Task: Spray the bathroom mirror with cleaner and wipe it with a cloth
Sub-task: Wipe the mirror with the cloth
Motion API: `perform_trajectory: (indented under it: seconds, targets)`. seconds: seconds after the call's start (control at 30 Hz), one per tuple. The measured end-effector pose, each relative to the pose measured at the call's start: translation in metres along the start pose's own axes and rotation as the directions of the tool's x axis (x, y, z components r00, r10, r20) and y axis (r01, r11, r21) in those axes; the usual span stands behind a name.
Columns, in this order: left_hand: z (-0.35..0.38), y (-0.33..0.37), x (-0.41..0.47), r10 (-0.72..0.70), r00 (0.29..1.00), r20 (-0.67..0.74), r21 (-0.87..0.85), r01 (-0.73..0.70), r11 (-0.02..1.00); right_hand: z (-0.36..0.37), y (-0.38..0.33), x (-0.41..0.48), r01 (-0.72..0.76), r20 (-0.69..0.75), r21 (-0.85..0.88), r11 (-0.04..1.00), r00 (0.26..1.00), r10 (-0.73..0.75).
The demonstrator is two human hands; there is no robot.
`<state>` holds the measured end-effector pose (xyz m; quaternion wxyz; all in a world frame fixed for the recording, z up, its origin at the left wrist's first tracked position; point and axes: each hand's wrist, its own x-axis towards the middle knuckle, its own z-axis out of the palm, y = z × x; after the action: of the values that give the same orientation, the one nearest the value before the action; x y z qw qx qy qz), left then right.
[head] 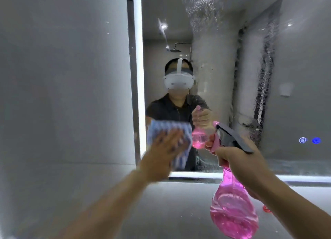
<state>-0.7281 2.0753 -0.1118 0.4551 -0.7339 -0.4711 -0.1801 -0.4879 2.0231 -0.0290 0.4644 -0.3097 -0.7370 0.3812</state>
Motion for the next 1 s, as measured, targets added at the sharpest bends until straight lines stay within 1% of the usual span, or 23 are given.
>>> perform_trajectory:
  seconds: [0.03, 0.1, 0.13, 0.17, 0.23, 0.27, 0.3, 0.33, 0.37, 0.4, 0.43, 0.5, 0.53, 0.57, 0.6, 0.67, 0.73, 0.8, 0.87, 0.9, 0.93, 0.97, 1.0]
  targets:
    - [0.017, 0.021, -0.03, 0.072, 0.99, 0.121, 0.02, -0.075, 0.997, 0.003, 0.002, -0.001, -0.006, 0.01, -0.009, 1.0, 1.0, 0.006]
    - [0.039, 0.044, -0.072, 0.173, 0.929, 0.327, 0.056, -0.202, 0.978, 0.009, 0.006, -0.003, -0.025, 0.034, -0.018, 1.0, 0.999, 0.026]
    - [0.041, 0.047, -0.082, 0.182, 0.911, 0.371, 0.056, -0.217, 0.974, 0.012, 0.008, -0.004, -0.039, 0.04, -0.016, 0.999, 0.998, 0.039]
    - [0.04, 0.045, -0.085, 0.179, 0.911, 0.371, 0.056, -0.214, 0.975, 0.014, 0.01, -0.006, -0.053, 0.042, -0.014, 0.999, 0.998, 0.053]
    - [0.032, 0.033, -0.082, 0.162, 0.932, 0.324, 0.074, -0.196, 0.978, 0.017, 0.016, -0.007, -0.091, 0.032, -0.017, 0.996, 0.995, 0.092]
    - [0.023, 0.027, -0.079, 0.108, 0.959, 0.263, 0.058, -0.128, 0.99, 0.018, 0.018, -0.008, -0.113, 0.012, -0.024, 0.993, 0.994, 0.113]
    - [0.012, 0.017, -0.071, -0.004, 0.983, 0.184, 0.027, -0.001, 1.0, 0.017, 0.02, -0.008, -0.135, -0.012, -0.029, 0.99, 0.991, 0.135]
    - [0.0, 0.003, -0.058, -0.152, 0.983, 0.101, -0.032, 0.156, 0.987, 0.017, 0.022, -0.007, -0.16, -0.033, -0.023, 0.987, 0.987, 0.159]
    - [-0.013, -0.012, -0.042, -0.277, 0.961, 0.017, -0.121, 0.277, 0.953, 0.016, 0.022, -0.007, -0.182, -0.045, -0.017, 0.983, 0.982, 0.181]
    - [-0.028, -0.028, -0.021, -0.376, 0.924, -0.073, -0.224, 0.353, 0.909, 0.016, 0.022, -0.006, -0.193, -0.047, -0.022, 0.981, 0.98, 0.192]
    - [-0.044, -0.043, 0.003, -0.47, 0.874, -0.126, -0.319, 0.413, 0.853, 0.015, 0.022, -0.005, -0.191, -0.046, -0.034, 0.981, 0.981, 0.189]
    - [-0.079, -0.071, 0.055, -0.619, 0.762, -0.192, -0.448, 0.493, 0.746, 0.012, 0.021, -0.003, -0.165, -0.036, -0.058, 0.985, 0.986, 0.163]
    - [-0.094, -0.085, 0.083, -0.667, 0.711, -0.222, -0.484, 0.514, 0.709, 0.011, 0.018, -0.002, -0.147, -0.028, -0.07, 0.987, 0.989, 0.145]
    - [-0.107, -0.096, 0.11, -0.689, 0.686, -0.233, -0.494, 0.527, 0.691, 0.009, 0.016, -0.002, -0.126, -0.022, -0.077, 0.989, 0.992, 0.125]
    - [-0.117, -0.104, 0.132, -0.682, 0.689, -0.245, -0.47, 0.531, 0.705, 0.007, 0.012, -0.002, -0.105, -0.019, -0.081, 0.991, 0.994, 0.103]
    - [-0.117, -0.107, 0.158, -0.626, 0.742, -0.238, -0.328, 0.546, 0.771, 0.004, 0.008, -0.002, -0.068, -0.018, -0.084, 0.994, 0.998, 0.067]
    - [-0.096, -0.09, 0.156, -0.501, 0.831, -0.241, -0.133, 0.483, 0.865, 0.001, 0.006, -0.002, -0.05, -0.024, -0.073, 0.996, 0.999, 0.048]
    - [-0.061, -0.048, 0.123, -0.296, 0.929, -0.222, 0.016, 0.307, 0.952, -0.002, 0.006, -0.002, -0.049, -0.022, -0.057, 0.997, 0.999, 0.048]
    - [-0.021, 0.009, 0.07, -0.052, 0.993, -0.108, 0.012, 0.054, 0.998, -0.004, 0.008, -0.002, -0.056, -0.025, -0.064, 0.996, 0.998, 0.054]
    - [-0.003, 0.034, 0.041, 0.091, 0.996, -0.009, 0.015, -0.091, 0.996, -0.006, 0.009, -0.002, -0.054, -0.027, -0.071, 0.996, 0.998, 0.053]
    - [0.013, 0.054, 0.016, 0.213, 0.97, 0.115, 0.032, -0.218, 0.976, -0.007, 0.009, -0.002, -0.055, -0.035, -0.072, 0.996, 0.998, 0.052]
    - [0.023, 0.067, -0.004, 0.277, 0.929, 0.246, 0.051, -0.298, 0.953, -0.01, 0.01, -0.003, -0.063, -0.044, -0.072, 0.995, 0.997, 0.059]
    - [0.03, 0.072, -0.015, 0.307, 0.892, 0.332, 0.058, -0.344, 0.937, -0.014, 0.012, -0.003, -0.069, -0.057, -0.07, 0.995, 0.996, 0.065]
